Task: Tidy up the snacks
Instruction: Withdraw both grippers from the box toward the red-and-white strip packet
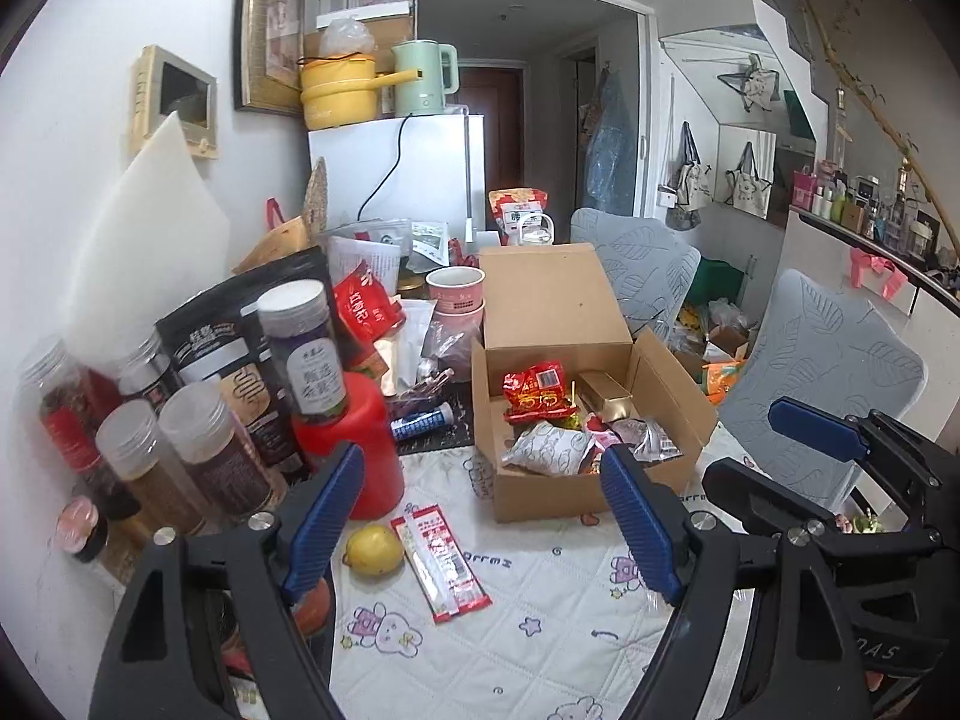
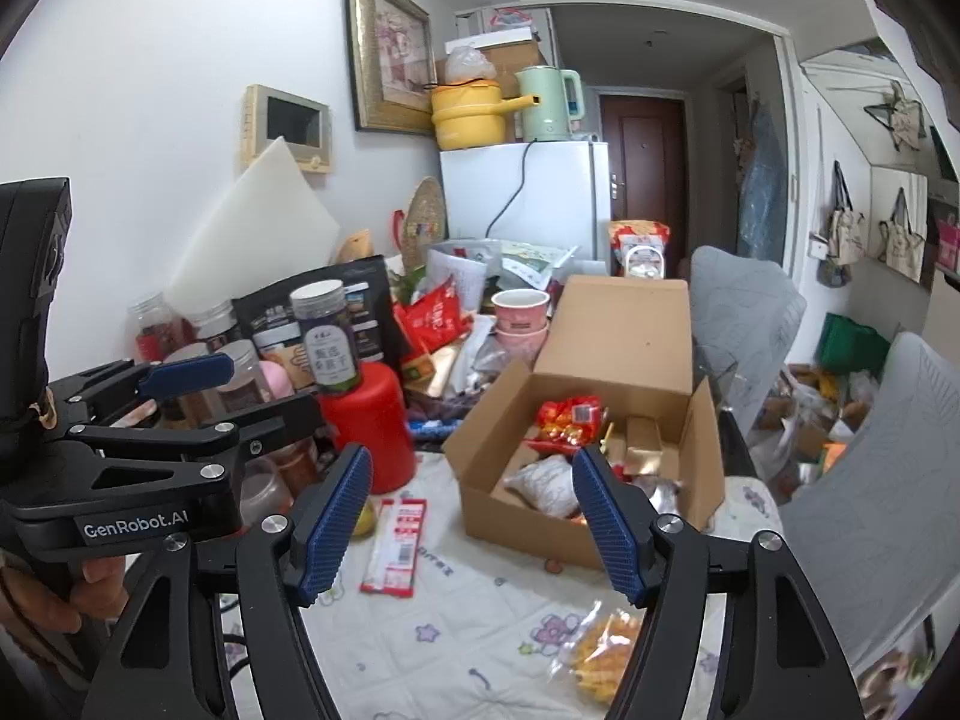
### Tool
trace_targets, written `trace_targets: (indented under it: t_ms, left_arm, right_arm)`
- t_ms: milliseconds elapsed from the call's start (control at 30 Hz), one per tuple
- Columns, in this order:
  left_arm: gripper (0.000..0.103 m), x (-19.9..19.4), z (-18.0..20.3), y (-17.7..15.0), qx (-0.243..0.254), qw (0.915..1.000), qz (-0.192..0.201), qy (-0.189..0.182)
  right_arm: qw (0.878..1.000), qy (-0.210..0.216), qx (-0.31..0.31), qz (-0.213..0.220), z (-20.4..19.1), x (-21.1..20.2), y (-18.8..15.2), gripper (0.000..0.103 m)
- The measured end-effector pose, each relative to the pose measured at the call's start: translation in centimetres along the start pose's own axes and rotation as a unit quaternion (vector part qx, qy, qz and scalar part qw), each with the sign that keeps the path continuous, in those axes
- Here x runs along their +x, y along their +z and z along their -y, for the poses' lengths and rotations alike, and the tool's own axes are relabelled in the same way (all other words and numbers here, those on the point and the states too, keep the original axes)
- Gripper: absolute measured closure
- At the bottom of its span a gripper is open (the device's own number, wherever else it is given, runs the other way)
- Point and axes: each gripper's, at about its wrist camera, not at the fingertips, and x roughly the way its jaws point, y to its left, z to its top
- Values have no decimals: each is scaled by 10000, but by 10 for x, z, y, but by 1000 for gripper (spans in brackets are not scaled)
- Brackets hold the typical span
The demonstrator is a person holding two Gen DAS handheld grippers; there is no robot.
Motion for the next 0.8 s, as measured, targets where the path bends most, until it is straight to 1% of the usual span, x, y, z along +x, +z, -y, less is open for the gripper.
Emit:
trace_targets:
  t_ms: [167,400,567,800]
  left_arm:
    - [22,-11,-12,-21,-117,9998,-60,137]
    - [22,-7,-37,-53,-406,9984,-296,262]
    - [22,7,-57,-73,-514,9962,-478,519]
    - [22,29,-73,-92,-540,9938,-631,737]
  right_arm:
    - [9999,98,-5,-72,-13,-2,-14,33]
    - [9988,337,-13,-360,-31,16,-37,33]
    - [9970,505,-4,-578,-42,41,-53,33]
    - [9925,676,-22,-1015,-53,86,-71,33]
